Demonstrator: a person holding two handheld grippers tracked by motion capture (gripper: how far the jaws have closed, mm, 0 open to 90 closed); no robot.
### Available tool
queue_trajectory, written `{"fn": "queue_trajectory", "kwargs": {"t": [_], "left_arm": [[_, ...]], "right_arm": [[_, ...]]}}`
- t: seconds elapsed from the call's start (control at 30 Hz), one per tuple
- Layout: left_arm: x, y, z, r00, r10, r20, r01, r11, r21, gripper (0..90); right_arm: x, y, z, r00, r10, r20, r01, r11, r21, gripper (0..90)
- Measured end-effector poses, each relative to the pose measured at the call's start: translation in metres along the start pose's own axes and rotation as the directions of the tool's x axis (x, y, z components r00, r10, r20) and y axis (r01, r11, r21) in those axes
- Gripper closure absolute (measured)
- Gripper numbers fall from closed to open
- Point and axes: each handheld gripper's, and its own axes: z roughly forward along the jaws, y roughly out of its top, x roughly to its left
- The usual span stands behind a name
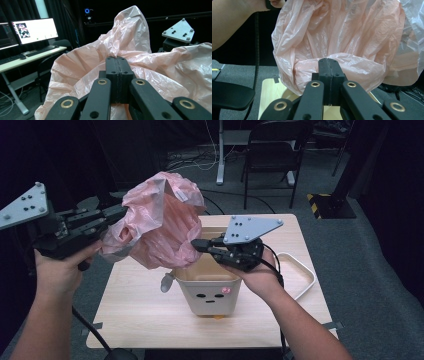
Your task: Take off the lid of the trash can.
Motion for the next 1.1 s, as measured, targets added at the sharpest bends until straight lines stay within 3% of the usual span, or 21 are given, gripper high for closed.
{"fn": "queue_trajectory", "kwargs": {"t": [0.63, 1.1], "left_arm": [[0.004, 0.009, -0.017, 0.9988, 0.020, -0.044, -0.020, 0.9998, -0.007, 89.6], [0.012, 0.003, -0.026, 0.9976, -0.001, -0.069, 0.001, 1.0000, -0.004, 89.6]], "right_arm": [[0.004, 0.019, 0.029, 0.9992, -0.027, -0.029, 0.027, 0.9996, -0.001, 90.0], [0.004, 0.017, 0.053, 0.9972, -0.001, -0.075, 0.002, 0.9999, 0.015, 90.0]]}}
